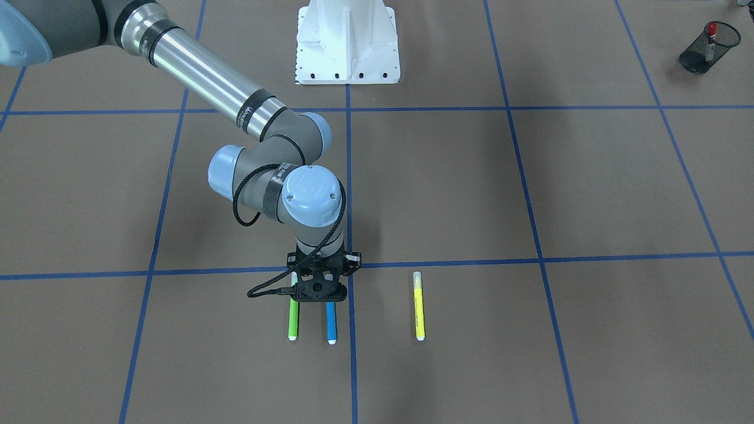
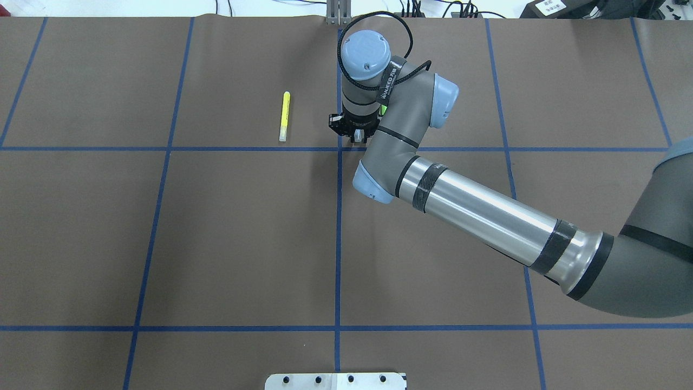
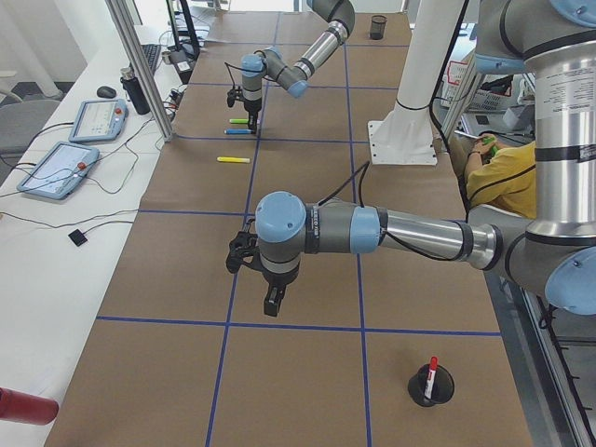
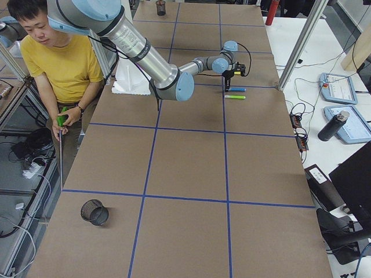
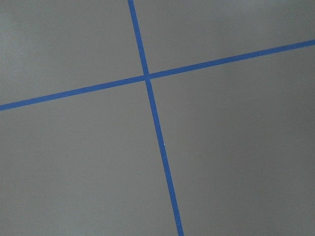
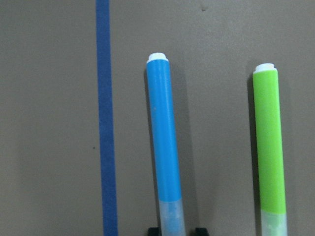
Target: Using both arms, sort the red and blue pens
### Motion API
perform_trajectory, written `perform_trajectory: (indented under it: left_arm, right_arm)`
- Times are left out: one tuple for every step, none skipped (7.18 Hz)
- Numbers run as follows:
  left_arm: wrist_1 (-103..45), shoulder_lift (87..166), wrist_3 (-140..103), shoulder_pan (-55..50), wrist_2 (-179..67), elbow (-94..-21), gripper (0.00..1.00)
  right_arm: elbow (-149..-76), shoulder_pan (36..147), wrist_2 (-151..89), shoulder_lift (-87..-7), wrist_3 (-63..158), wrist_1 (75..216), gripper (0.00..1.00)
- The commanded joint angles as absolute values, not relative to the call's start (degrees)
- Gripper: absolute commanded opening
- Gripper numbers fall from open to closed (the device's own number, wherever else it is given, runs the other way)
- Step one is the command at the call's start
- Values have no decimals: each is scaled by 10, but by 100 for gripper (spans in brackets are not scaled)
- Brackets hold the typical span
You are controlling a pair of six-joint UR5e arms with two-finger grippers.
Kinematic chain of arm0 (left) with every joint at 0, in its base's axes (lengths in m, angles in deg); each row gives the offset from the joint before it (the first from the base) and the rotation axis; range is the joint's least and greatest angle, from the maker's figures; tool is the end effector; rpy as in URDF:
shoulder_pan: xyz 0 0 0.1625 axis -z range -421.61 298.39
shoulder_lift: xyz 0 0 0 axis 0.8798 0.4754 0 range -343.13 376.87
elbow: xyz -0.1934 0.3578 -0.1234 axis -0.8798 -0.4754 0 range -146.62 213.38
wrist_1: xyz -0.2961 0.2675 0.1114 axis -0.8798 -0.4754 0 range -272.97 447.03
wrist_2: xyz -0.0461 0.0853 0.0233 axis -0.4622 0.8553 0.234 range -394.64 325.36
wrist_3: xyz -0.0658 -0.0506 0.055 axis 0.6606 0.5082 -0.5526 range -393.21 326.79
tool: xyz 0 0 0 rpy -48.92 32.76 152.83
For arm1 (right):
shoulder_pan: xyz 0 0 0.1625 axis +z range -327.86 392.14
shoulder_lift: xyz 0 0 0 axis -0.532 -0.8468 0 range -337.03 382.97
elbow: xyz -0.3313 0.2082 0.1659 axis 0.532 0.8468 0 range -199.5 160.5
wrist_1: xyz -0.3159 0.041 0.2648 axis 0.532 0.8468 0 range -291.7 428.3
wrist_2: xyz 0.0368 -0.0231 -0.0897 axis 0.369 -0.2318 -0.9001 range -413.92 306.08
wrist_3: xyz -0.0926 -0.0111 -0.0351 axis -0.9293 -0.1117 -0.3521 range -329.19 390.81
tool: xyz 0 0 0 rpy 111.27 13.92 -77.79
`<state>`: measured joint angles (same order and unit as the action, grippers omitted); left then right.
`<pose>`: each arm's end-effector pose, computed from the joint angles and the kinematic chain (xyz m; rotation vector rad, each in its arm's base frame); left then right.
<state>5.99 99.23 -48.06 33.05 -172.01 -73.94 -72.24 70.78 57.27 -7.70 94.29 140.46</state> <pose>-0.0949 -0.4244 0.5841 0.1519 0.8139 0.1727 -0.6149 -0.6161 0.2392 0.0718 -0.7706 0.0721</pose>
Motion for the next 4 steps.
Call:
perform_trajectory:
  left_arm:
    - [61,992,-481,330,-1720,-739,100]
    - [61,992,-481,330,-1720,-739,100]
    - [61,992,-481,330,-1720,-739,100]
    - [61,992,-481,330,-1720,-739,100]
  right_arm:
    - [-722,705,573,-77,942,1405,37]
    - [-722,705,572,-77,942,1405,36]
    - [-722,705,572,-77,942,1405,30]
    - [-722,705,572,-77,941,1405,12]
